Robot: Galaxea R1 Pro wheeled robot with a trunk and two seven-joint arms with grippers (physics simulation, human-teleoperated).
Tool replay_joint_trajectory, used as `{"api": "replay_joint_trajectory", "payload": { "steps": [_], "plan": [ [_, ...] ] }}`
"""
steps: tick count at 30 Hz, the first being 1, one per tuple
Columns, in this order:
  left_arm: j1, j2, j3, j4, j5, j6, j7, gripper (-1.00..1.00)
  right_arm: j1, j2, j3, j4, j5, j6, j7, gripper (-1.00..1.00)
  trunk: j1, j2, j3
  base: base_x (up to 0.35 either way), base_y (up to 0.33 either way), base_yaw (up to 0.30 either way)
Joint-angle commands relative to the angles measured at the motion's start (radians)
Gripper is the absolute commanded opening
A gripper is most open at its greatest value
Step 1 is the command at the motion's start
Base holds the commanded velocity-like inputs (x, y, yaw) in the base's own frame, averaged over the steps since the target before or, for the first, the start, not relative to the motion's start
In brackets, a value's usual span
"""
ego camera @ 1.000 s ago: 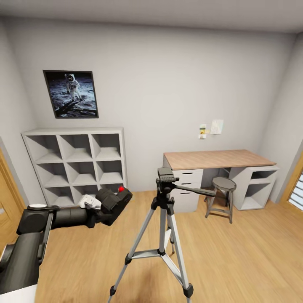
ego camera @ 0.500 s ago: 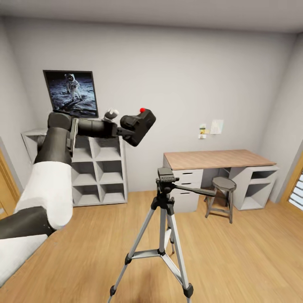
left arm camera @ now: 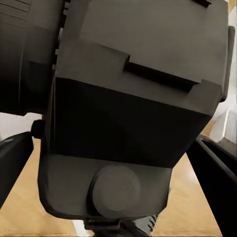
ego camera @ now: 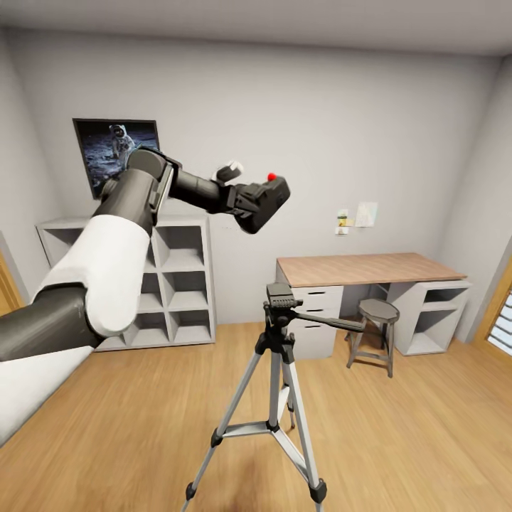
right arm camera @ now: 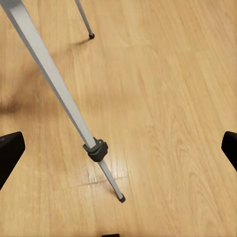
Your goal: Attach the digital camera to the camera tripod in the bedroom.
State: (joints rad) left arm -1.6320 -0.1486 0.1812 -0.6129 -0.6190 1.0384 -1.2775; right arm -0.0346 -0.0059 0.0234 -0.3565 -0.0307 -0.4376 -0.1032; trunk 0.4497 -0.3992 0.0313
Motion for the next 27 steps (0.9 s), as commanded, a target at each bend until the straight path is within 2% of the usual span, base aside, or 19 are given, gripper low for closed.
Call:
{"api": "replay_joint_trajectory", "payload": {
  "steps": [1, 3, 4, 8, 11, 12, 15, 16, 20, 21, 25, 26, 27],
  "plan": [
    [-0.002, -0.005, -0.005, 0.001, -0.013, 0.009, -0.011, -1.0, 0.0, 0.0, 0.003, 0.001, -0.003, -0.003, -0.003, 1.0, 0.0, -0.001, 0.0, 0.0, 0.0, 0.0],
    [-0.003, -0.011, -0.032, 0.002, -0.013, 0.009, -0.025, -1.0, 0.0, 0.0, 0.003, 0.001, -0.003, -0.003, -0.003, 1.0, 0.0, -0.001, 0.0, 0.0, 0.0, 0.0],
    [-0.004, -0.014, -0.065, 0.002, -0.013, 0.009, -0.053, -1.0, 0.0, 0.0, 0.003, 0.001, -0.003, -0.003, -0.003, 1.0, 0.0, -0.001, 0.0, 0.0, 0.0, 0.0],
    [-0.004, -0.019, -0.15, -0.002, -0.013, 0.009, -0.141, -1.0, 0.0, 0.0, 0.003, 0.001, -0.003, -0.003, -0.003, 1.0, 0.0, -0.001, 0.0, 0.0, 0.0, 0.0],
    [0.0, -0.02, -0.332, -0.046, -0.011, 0.009, -0.279, -1.0, 0.0, 0.0, 0.003, 0.001, -0.003, -0.003, -0.003, 1.0, 0.0, -0.001, 0.0, 0.0, 0.0, 0.0],
    [0.003, -0.019, -0.391, -0.08, -0.01, 0.009, -0.293, -1.0, 0.0, 0.0, 0.003, 0.001, -0.003, -0.003, -0.003, 1.0, 0.0, -0.001, 0.0, 0.0, 0.0, 0.0],
    [0.008, -0.018, -0.469, -0.141, -0.006, 0.009, -0.293, -1.0, 0.0, 0.0, 0.003, 0.001, -0.003, -0.003, -0.003, 1.0, 0.0, -0.001, 0.0, 0.0, 0.0, 0.0],
    [0.014, -0.016, -0.512, -0.185, -0.004, 0.009, -0.293, -1.0, 0.0, 0.0, 0.003, 0.001, -0.003, -0.003, -0.003, 1.0, 0.0, -0.001, 0.0, 0.0, 0.0, 0.0],
    [0.029, -0.007, -0.577, -0.275, 0.008, 0.009, -0.293, -1.0, 0.0, 0.0, 0.003, 0.001, -0.003, -0.003, -0.003, 1.0, 0.0, -0.001, 0.0, 0.0, 0.0, 0.0],
    [0.036, 0.003, -0.598, -0.32, 0.026, 0.009, -0.293, -1.0, 0.0, 0.0, 0.003, 0.001, -0.003, -0.003, -0.003, 1.0, 0.0, -0.001, 0.0, 0.0, 0.0, 0.0],
    [0.05, 0.033, -0.636, -0.406, 0.102, 0.009, -0.293, -1.0, 0.0, 0.0, 0.003, 0.001, -0.003, -0.003, -0.003, 1.0, 0.0, -0.001, 0.0, 0.0, 0.0, 0.0],
    [0.054, 0.057, -0.659, -0.442, 0.157, 0.009, -0.293, -1.0, 0.0, 0.0, 0.004, 0.001, -0.003, -0.003, -0.003, 1.0, 0.0, -0.001, 0.0, 0.0, 0.0, 0.0],
    [0.055, 0.073, -0.673, -0.459, 0.186, 0.009, -0.293, -1.0, 0.0, 0.0, 0.004, 0.001, -0.003, -0.003, -0.003, 1.0, 0.0, -0.001, 0.0, 0.0, 0.0, 0.0]
  ]
}}
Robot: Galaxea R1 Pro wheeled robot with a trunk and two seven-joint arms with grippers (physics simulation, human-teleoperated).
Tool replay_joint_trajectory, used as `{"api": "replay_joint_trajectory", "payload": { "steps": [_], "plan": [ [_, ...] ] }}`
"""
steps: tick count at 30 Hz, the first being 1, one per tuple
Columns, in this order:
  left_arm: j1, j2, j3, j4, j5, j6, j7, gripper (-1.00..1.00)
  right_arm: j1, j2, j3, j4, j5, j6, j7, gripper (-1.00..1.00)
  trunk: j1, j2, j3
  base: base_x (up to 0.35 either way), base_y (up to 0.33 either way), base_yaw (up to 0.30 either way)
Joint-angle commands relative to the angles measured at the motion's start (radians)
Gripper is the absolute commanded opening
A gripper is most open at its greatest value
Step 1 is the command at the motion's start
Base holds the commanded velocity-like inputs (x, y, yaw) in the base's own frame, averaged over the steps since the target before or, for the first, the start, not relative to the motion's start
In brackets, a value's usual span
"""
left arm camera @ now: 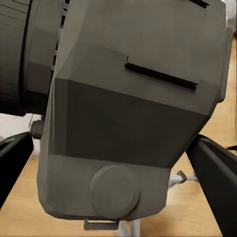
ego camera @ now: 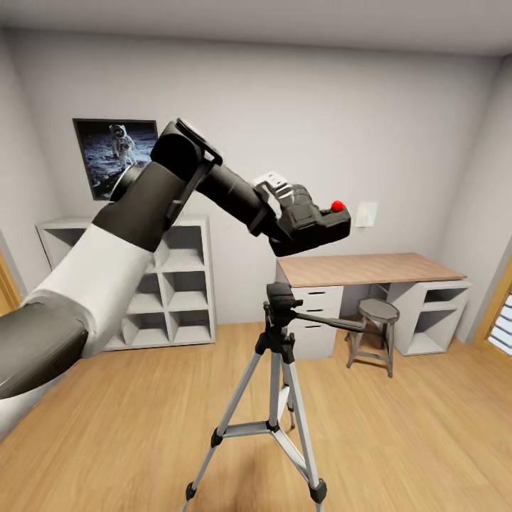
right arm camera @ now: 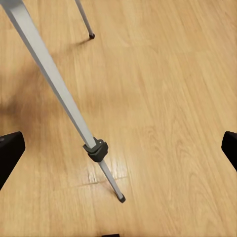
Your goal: Attach the digital camera to the camera tripod in the bedroom.
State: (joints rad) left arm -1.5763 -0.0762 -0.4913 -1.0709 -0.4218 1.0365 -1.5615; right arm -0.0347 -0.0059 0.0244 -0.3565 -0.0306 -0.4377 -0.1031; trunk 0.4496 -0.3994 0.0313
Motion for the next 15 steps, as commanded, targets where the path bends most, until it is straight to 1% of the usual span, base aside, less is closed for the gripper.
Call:
{"api": "replay_joint_trajectory", "payload": {
  "steps": [1, 3, 4, 6, 7, 9, 11, 12, 15],
  "plan": [
    [0.001, 0.016, -0.015, -0.017, 0.02, 0.011, -0.009, -1.0, 0.0, 0.0, 0.003, 0.001, -0.003, -0.003, -0.003, 1.0, 0.0, -0.001, 0.0, 0.0, 0.0, 0.0],
    [0.003, 0.051, -0.047, -0.047, 0.083, 0.011, -0.009, -1.0, 0.0, 0.0, 0.003, 0.001, -0.003, -0.004, -0.003, 1.0, 0.0, -0.001, 0.0, 0.0, 0.0, 0.0],
    [0.004, 0.084, -0.079, -0.07, 0.142, 0.011, -0.009, -1.0, 0.0, 0.0, 0.003, 0.001, -0.003, -0.004, -0.003, 1.0, 0.0, -0.001, 0.0, 0.0, 0.0, 0.0],
    [0.004, 0.112, -0.106, -0.086, 0.189, 0.011, -0.009, -1.0, 0.0, 0.0, 0.003, 0.001, -0.003, -0.004, -0.003, 1.0, 0.0, -0.001, 0.0, 0.0, 0.0, 0.0],
    [0.005, 0.124, -0.115, -0.091, 0.207, 0.011, -0.009, -1.0, 0.0, 0.0, 0.003, 0.001, -0.003, -0.004, -0.003, 1.0, 0.0, -0.001, 0.0, 0.0, 0.0, 0.0],
    [0.005, 0.148, -0.129, -0.099, 0.233, 0.011, -0.009, -1.0, 0.0, 0.0, 0.003, 0.001, -0.003, -0.004, -0.003, 1.0, 0.0, -0.001, 0.0, 0.0, 0.0, 0.0],
    [0.005, 0.17, -0.138, -0.102, 0.25, 0.011, -0.009, -1.0, 0.0, 0.0, 0.003, 0.001, -0.003, -0.004, -0.003, 1.0, 0.0, -0.001, 0.0, 0.0, 0.0, 0.0],
    [0.005, 0.188, -0.145, -0.104, 0.262, 0.011, -0.009, -1.0, -0.001, 0.0, 0.003, 0.001, -0.003, -0.004, -0.003, 1.0, 0.0, -0.001, 0.0, 0.0, 0.0, 0.0],
    [0.005, 0.206, -0.152, -0.103, 0.272, 0.011, -0.009, -1.0, 0.0, 0.0, 0.003, 0.001, -0.003, -0.004, -0.003, 1.0, 0.0, -0.001, 0.0, 0.0, 0.0, 0.0]
  ]
}}
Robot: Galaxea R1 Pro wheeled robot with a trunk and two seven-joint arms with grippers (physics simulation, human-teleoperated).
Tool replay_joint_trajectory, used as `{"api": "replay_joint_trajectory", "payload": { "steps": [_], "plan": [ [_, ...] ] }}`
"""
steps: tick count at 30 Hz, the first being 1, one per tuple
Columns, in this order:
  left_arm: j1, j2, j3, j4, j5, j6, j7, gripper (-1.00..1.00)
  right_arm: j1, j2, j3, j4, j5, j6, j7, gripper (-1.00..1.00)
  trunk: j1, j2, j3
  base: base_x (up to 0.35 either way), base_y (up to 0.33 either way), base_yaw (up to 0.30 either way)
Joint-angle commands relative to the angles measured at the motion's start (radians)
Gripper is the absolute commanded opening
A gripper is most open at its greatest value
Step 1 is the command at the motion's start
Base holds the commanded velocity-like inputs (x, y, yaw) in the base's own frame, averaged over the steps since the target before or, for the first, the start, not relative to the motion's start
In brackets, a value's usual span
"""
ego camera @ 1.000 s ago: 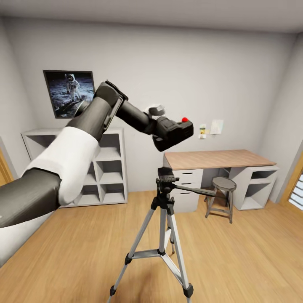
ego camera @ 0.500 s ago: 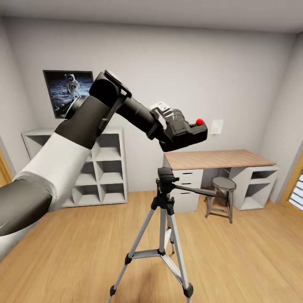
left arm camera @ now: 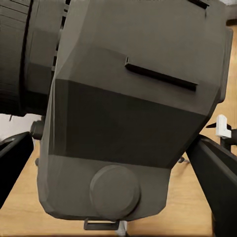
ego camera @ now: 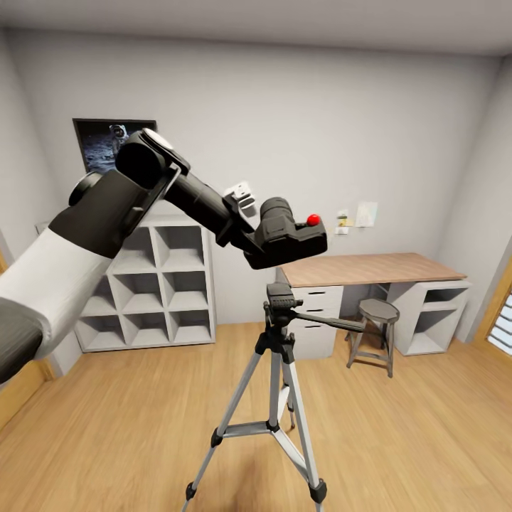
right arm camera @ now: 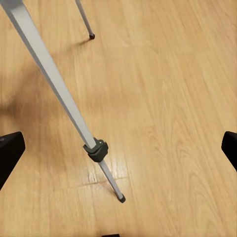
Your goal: Attach the digital camera to the camera tripod in the bedroom.
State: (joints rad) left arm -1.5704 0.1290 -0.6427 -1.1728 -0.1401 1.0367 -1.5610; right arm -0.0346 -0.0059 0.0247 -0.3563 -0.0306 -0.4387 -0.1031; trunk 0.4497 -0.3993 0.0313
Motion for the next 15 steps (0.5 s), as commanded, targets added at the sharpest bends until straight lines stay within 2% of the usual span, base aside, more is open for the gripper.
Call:
{"api": "replay_joint_trajectory", "payload": {
  "steps": [1, 5, 9, 12, 13, 15],
  "plan": [
    [-0.001, 0.004, -0.002, 0.0, -0.008, 0.011, -0.01, -1.0, 0.0, 0.0, 0.003, 0.001, -0.003, -0.003, -0.003, 1.0, 0.0, -0.001, 0.0, 0.0, 0.0, 0.0],
    [0.0, 0.015, -0.008, 0.022, 0.0, 0.011, -0.01, -1.0, 0.0, 0.0, 0.003, 0.001, -0.003, -0.004, -0.003, 1.0, 0.0, -0.001, 0.0, 0.0, 0.0, 0.0],
    [0.0, 0.016, -0.009, 0.088, 0.002, 0.011, -0.01, -1.0, 0.0, 0.0, 0.003, 0.001, -0.003, -0.005, -0.003, 1.0, 0.0, -0.001, 0.0, 0.0, 0.0, 0.0],
    [0.0, 0.007, -0.008, 0.168, 0.003, 0.011, -0.01, -1.0, 0.0, 0.0, 0.003, 0.001, -0.003, -0.006, -0.002, 1.0, 0.0, -0.001, 0.0, 0.0, 0.0, 0.0],
    [0.0, -0.004, -0.007, 0.226, 0.003, 0.011, -0.01, -1.0, 0.0, 0.0, 0.003, 0.001, -0.003, -0.007, -0.002, 1.0, 0.0, -0.001, 0.0, 0.0, 0.0, 0.0],
    [-0.001, -0.014, -0.007, 0.276, 0.003, 0.011, -0.01, -1.0, 0.0, 0.0, 0.003, 0.002, -0.003, -0.008, -0.002, 1.0, 0.0, -0.001, 0.0, 0.0, 0.0, 0.0]
  ]
}}
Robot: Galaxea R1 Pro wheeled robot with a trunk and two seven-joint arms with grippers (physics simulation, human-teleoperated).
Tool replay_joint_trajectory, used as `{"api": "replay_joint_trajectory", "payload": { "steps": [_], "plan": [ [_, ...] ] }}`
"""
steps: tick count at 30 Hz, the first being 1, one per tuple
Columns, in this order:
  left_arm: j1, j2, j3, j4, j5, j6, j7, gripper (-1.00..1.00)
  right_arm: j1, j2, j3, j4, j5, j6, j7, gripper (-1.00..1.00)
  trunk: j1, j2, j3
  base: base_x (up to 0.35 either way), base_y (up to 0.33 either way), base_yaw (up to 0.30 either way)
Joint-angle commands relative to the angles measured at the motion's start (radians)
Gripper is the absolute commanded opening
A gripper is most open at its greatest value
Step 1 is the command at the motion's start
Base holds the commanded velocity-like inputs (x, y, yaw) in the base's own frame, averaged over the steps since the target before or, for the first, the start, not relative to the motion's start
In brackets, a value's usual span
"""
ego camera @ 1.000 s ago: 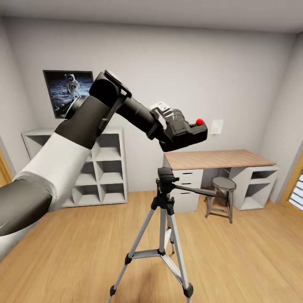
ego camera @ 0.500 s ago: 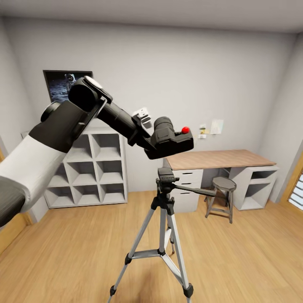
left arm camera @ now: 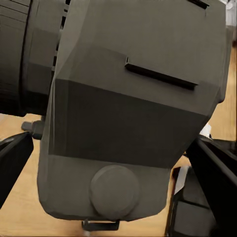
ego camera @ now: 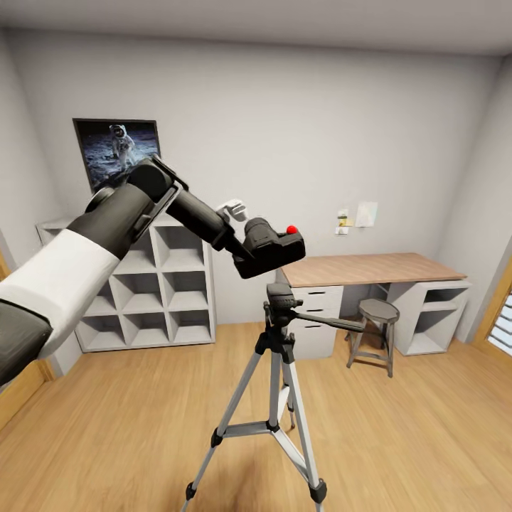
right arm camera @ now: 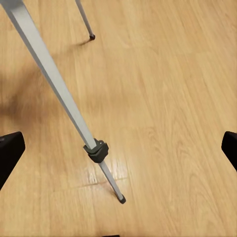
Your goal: Attach the digital camera to the camera tripod in the bedroom.
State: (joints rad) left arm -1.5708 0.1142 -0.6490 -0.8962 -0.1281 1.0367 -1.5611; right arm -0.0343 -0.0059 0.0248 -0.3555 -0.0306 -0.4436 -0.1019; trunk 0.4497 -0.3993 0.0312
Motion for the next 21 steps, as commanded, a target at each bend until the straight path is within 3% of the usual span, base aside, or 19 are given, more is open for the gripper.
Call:
{"api": "replay_joint_trajectory", "payload": {
  "steps": [1, 9, 21],
  "plan": [
    [-0.001, -0.005, 0.0, 0.019, -0.009, 0.01, -0.01, -1.0, 0.0, 0.0, 0.003, 0.001, -0.003, -0.003, -0.003, 1.0, 0.0, -0.001, 0.0, 0.0, 0.0, 0.0],
    [-0.002, -0.047, -0.001, 0.089, -0.009, 0.01, -0.01, -1.0, -0.001, 0.0, 0.003, 0.001, -0.003, -0.004, -0.003, 1.0, 0.0, -0.001, 0.0, 0.0, 0.0, 0.0],
    [-0.002, -0.101, -0.001, 0.11, -0.008, 0.01, -0.01, -1.0, -0.001, 0.0, 0.003, 0.001, -0.003, -0.004, -0.004, 1.0, 0.0, -0.001, 0.0, 0.0, 0.0, 0.0]
  ]
}}
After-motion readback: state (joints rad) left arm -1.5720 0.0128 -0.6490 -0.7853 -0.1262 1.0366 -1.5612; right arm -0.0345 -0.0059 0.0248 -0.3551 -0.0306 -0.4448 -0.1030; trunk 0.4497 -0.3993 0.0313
